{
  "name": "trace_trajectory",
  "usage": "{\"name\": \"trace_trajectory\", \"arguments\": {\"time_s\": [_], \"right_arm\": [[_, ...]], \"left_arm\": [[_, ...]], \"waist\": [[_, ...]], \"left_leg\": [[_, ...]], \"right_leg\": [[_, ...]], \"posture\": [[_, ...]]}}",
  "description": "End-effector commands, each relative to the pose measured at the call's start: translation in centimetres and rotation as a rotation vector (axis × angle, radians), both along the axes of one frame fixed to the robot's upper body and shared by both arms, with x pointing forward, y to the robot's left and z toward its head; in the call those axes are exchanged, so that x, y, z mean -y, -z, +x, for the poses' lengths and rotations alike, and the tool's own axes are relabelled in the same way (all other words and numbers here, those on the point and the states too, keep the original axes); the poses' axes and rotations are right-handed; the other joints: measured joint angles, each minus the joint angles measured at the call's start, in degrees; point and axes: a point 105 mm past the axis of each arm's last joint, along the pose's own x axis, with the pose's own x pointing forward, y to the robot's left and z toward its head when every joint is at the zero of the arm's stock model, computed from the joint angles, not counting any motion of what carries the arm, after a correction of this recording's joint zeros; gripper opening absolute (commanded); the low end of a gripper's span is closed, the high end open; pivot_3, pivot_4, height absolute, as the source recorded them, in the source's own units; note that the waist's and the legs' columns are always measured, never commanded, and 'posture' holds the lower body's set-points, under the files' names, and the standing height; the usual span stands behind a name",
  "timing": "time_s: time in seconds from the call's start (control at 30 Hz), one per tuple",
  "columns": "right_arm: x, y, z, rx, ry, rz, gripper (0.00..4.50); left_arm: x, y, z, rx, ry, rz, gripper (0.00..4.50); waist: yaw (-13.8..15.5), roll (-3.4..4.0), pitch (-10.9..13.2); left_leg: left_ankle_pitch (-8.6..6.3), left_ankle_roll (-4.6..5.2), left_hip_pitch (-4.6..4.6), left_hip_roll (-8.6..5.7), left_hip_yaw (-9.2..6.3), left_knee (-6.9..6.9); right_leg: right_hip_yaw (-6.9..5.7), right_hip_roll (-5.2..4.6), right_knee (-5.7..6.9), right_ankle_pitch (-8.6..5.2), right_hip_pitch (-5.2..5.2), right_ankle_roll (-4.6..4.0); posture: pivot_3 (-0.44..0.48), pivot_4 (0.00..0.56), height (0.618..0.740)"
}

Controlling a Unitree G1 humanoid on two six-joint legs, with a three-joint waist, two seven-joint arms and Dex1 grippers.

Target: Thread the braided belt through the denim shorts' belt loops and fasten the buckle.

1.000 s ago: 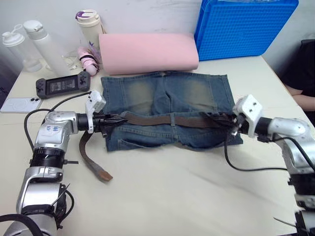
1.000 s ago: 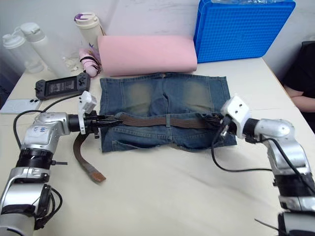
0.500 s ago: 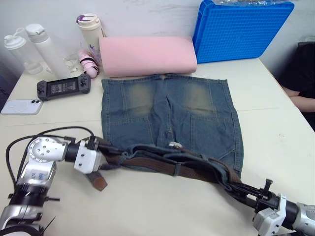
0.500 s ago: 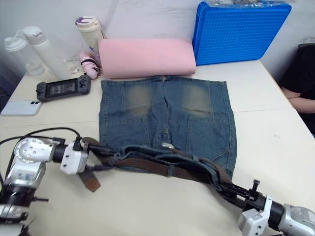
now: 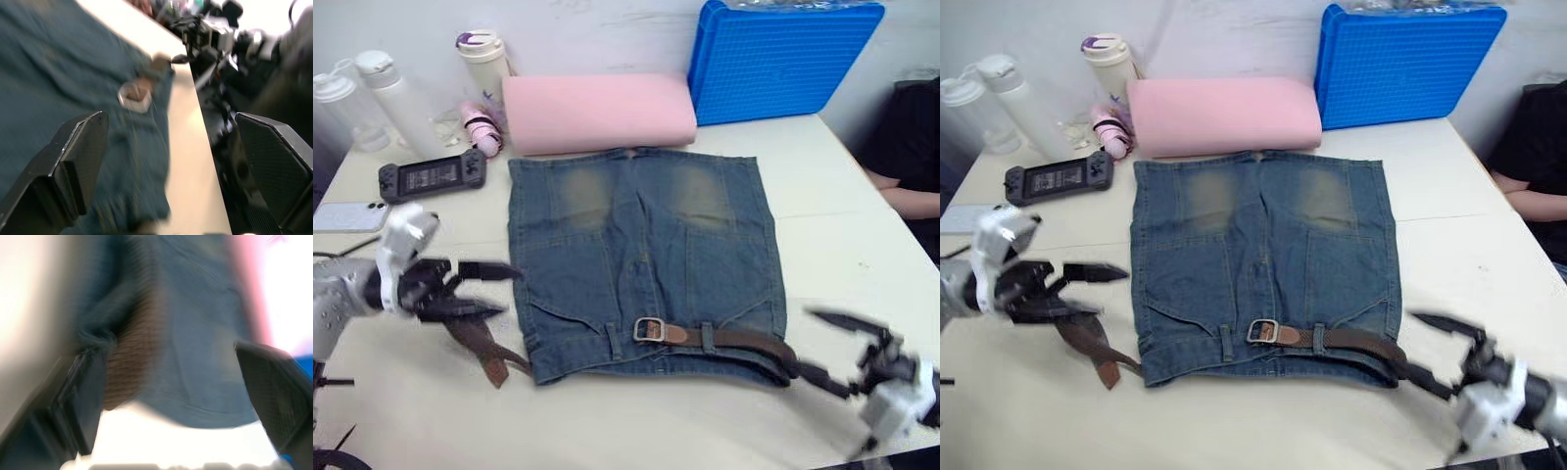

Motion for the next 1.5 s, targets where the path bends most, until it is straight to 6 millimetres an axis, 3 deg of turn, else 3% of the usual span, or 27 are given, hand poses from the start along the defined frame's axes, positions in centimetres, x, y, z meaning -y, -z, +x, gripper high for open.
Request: {"name": "trace_trajectory", "arguments": {"time_s": [0.03, 0.2, 0.37, 0.53, 0.7, 0.73, 0.77, 0.8, 0.83, 1.0, 1.13, 1.2, 1.3, 1.5], "right_arm": [[-1.9, -2.7, 2.3, -0.061, 0.006, 0.097, 4.46], [-2.6, -2.0, 9.1, -0.45, 0.21, 0.292, 4.46], [-1.8, 2.1, 13.0, -0.79, 0.389, 0.372, 4.46], [-1.9, 5.4, 15.2, -1.039, 0.505, 0.426, 4.46], [-0.5, 8.1, 16.1, -1.113, 0.665, 0.374, 4.46], [0.0, 9.1, 15.9, -1.145, 0.71, 0.346, 4.5], [0.3, 9.7, 15.7, -1.167, 0.736, 0.326, 4.5], [0.3, 10.4, 15.3, -1.196, 0.747, 0.303, 4.08], [0.1, 10.8, 14.9, -1.232, 0.744, 0.299, 3.97], [-1.8, 12.0, 12.8, -1.367, 0.685, 0.266, 2.01], [-3.3, 11.2, 11.9, -1.366, 0.608, 0.259, 0.48], [-3.6, 10.0, 11.9, -1.299, 0.558, 0.241, 0.01], [-3.2, 6.0, 12.4, -1.143, 0.489, 0.204, 0.01], [-1.2, -4.1, 15.2, -0.829, 0.47, 0.289, 0.01]], "left_arm": [[0.5, -0.3, 1.8, 0.049, -0.076, -0.021, 4.5], [2.8, 2.7, 7.5, 0.102, -0.314, 0.182, 4.5], [4.6, 4.8, 11.0, 0.1, -0.459, 0.291, 4.5], [6.8, 7.5, 13.3, 0.083, -0.537, 0.369, 4.5], [7.5, 11.0, 13.1, 0.047, -0.541, 0.489, 4.5], [7.4, 11.9, 12.8, 0.036, -0.536, 0.515, 3.99], [7.4, 12.4, 12.6, 0.029, -0.532, 0.528, 3.98], [7.6, 13.0, 12.1, 0.029, -0.507, 0.549, 3.63], [7.8, 13.4, 11.7, 0.034, -0.484, 0.566, 3.45], [8.4, 14.2, 9.8, 0.066, -0.387, 0.616, 1.45], [8.3, 13.8, 8.6, 0.071, -0.36, 0.616, 0.08], [8.2, 13.1, 8.6, 0.076, -0.381, 0.587, 0.0], [7.4, 9.8, 9.9, 0.161, -0.496, 0.488, 0.0], [4.0, 0.3, 13.1, 0.518, -0.787, 0.253, 0.0]], "waist": [[0.3, 0.03, 0.0], [1.4, -0.17, 0.0], [1.8, -0.24, 0.0], [1.9, -0.26, 0.0], [1.5, -0.32, -0.1], [1.5, -0.32, -0.1], [1.5, -0.33, -0.1], [1.5, -0.45, -0.4], [1.3, -0.53, -0.7], [1.6, -0.74, -1.8], [1.6, -0.76, -2.2], [1.5, -0.75, -2.2], [1.6, -0.52, -2.0], [1.7, -0.19, -0.4]], "left_leg": [[-0.01, -0.02, -0.04, 0.01, -0.02, -0.03], [-0.01, 0.13, -0.39, -0.13, -0.19, 0.23], [-0.04, 0.22, -0.4, -0.19, -0.16, 0.22], [-0.05, 0.3, -0.53, -0.35, -0.24, 0.23], [-0.05, 0.29, -0.54, -0.34, -0.12, 0.23], [-0.03, 0.26, -0.47, -0.3, -0.08, 0.23], [-0.03, 0.26, -0.4, -0.3, -0.04, 0.23], [-0.03, 0.26, -0.29, -0.29, -0.02, 0.23], [-0.04, 0.25, -0.21, -0.29, 0.01, 0.23], [-0.14, 0.18, -0.09, -0.27, -0.14, 0.21], [-0.32, 0.07, -0.09, -0.16, -0.27, 0.18], [-0.35, 0.03, -0.09, -0.09, -0.28, 0.16], [-0.36, 0.01, -0.15, -0.05, -0.3, 0.13], [-0.17, 0.09, -0.43, -0.13, 0.05, 0.24]], "right_leg": [[-0.04, 0.05, 0.03, -0.02, -0.07, -0.04], [-0.58, 0.07, -0.12, 0.03, -0.11, 0.06], [-0.71, 0.03, -0.1, 0.06, -0.13, 0.1], [-0.79, -0.06, -0.14, 0.08, -0.17, 0.15], [-0.82, -0.05, -0.08, 0.1, -0.27, 0.18], [-0.83, -0.03, -0.02, 0.1, -0.26, 0.18], [-0.82, -0.04, -0.02, 0.1, -0.21, 0.18], [-0.8, -0.05, -0.01, 0.1, -0.11, 0.18], [-0.78, -0.05, -0.02, 0.1, -0.03, 0.18], [-0.78, -0.08, -0.04, 0.1, 0.1, 0.18], [-0.77, -0.05, -0.11, 0.06, 0.12, 0.1], [-0.76, -0.05, -0.13, 0.03, 0.11, 0.05], [-0.77, -0.02, -0.16, 0.01, 0.05, 0.02], [-0.78, -0.01, -0.25, 0.08, -0.25, 0.15]], "posture": [[0.0, 0.15, 0.74], [0.0, 0.15, 0.74], [0.0, 0.15, 0.74], [0.0, 0.15, 0.74], [0.0, 0.15, 0.74], [0.0, 0.15, 0.74], [0.0, 0.15, 0.74], [0.0, 0.15, 0.74], [0.0, 0.15, 0.74], [0.0, 0.15, 0.74], [0.0, 0.15, 0.74], [0.0, 0.15, 0.74], [0.0, 0.15, 0.74], [0.0, 0.15, 0.74]]}}
